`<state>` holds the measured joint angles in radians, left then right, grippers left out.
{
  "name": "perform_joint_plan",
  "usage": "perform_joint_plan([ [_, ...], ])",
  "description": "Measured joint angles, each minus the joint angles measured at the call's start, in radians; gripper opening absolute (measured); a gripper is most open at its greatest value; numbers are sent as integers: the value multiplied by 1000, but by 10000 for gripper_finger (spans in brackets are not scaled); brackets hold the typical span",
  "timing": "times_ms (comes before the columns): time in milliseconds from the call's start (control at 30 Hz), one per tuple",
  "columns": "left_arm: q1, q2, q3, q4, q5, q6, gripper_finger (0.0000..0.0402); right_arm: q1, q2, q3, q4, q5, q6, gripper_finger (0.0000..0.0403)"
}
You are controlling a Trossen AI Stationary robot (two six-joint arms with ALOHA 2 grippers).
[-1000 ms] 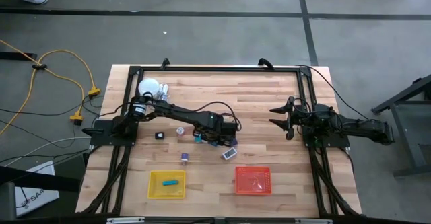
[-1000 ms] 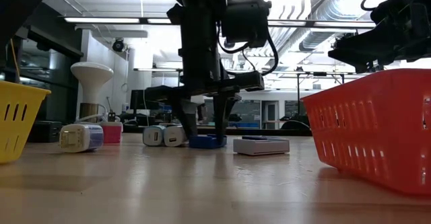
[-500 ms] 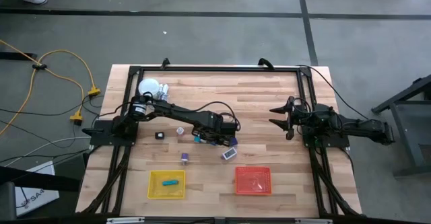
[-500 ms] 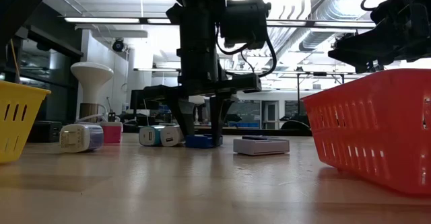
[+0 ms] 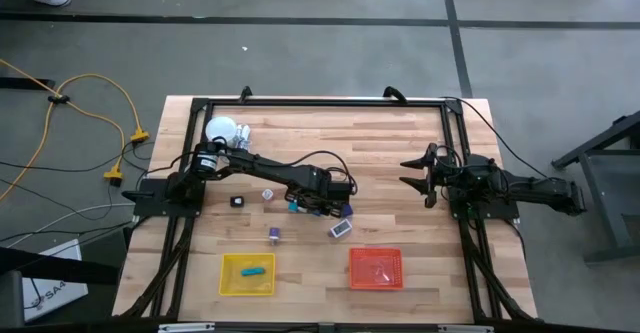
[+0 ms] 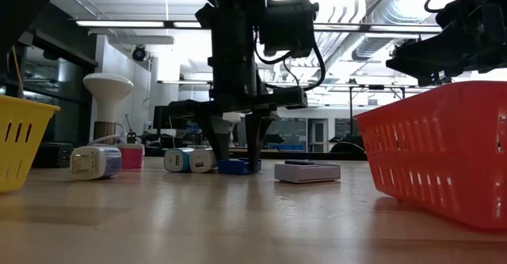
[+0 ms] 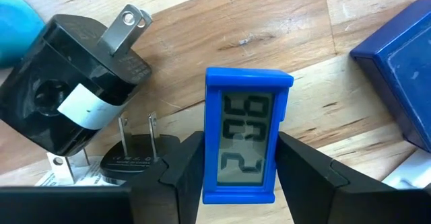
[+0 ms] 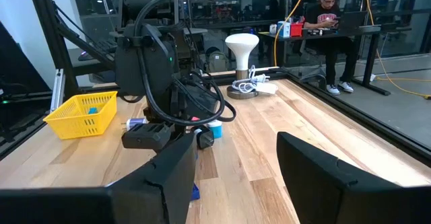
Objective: Pick & Place Office items
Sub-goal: Put the blue digital clock into the yellow bin
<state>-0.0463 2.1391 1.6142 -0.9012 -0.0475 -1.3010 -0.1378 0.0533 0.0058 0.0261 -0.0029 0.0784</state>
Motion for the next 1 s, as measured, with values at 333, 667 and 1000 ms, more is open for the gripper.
perform_joint_plan([
  [333, 2, 6, 51, -85, -48, 6, 158, 0, 0, 0, 0, 0, 0, 195],
  [667, -32, 6, 116, -138, -92, 2, 158, 0, 0, 0, 0, 0, 0, 195],
  [1000, -82, -10, 170, -249, -98, -36, 158, 0, 0, 0, 0, 0, 0, 195],
])
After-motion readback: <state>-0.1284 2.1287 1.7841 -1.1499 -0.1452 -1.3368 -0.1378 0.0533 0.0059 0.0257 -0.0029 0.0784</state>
